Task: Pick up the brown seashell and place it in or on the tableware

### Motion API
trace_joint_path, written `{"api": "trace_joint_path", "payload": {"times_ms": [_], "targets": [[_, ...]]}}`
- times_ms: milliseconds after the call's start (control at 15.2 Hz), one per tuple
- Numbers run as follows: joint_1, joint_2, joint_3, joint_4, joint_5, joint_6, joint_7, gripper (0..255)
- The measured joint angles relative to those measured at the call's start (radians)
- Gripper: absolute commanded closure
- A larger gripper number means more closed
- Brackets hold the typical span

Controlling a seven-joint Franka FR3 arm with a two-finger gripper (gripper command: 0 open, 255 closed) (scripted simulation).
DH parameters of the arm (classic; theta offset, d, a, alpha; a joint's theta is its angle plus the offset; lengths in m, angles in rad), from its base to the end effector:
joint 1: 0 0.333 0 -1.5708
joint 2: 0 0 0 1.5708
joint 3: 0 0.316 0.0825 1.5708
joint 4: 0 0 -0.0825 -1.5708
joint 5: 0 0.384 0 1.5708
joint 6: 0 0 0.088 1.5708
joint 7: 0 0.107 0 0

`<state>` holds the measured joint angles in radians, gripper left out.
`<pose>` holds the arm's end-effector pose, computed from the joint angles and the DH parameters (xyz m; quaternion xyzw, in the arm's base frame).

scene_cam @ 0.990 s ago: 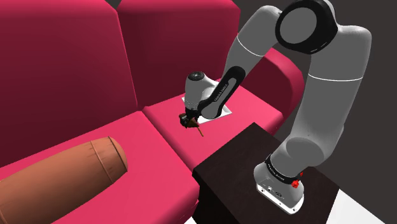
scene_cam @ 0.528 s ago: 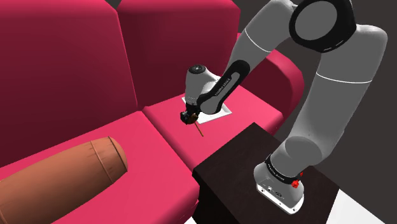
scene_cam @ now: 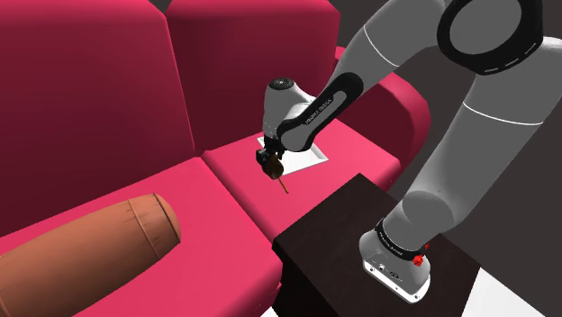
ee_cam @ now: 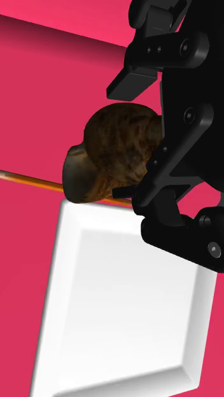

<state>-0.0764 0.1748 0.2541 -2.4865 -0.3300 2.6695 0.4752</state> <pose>0.4652 0.0964 0.2235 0.9985 -0.0043 0.0267 0.0481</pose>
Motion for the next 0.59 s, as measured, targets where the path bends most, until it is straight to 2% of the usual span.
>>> {"api": "trace_joint_path", "payload": {"times_ms": [264,594], "targets": [[-0.014,-0.043,0.01,-0.005,0.041,-0.033,-0.044,255],[-0.088,-0.026,-0.035,0.028,0.058,-0.034,-0.177,255]]}}
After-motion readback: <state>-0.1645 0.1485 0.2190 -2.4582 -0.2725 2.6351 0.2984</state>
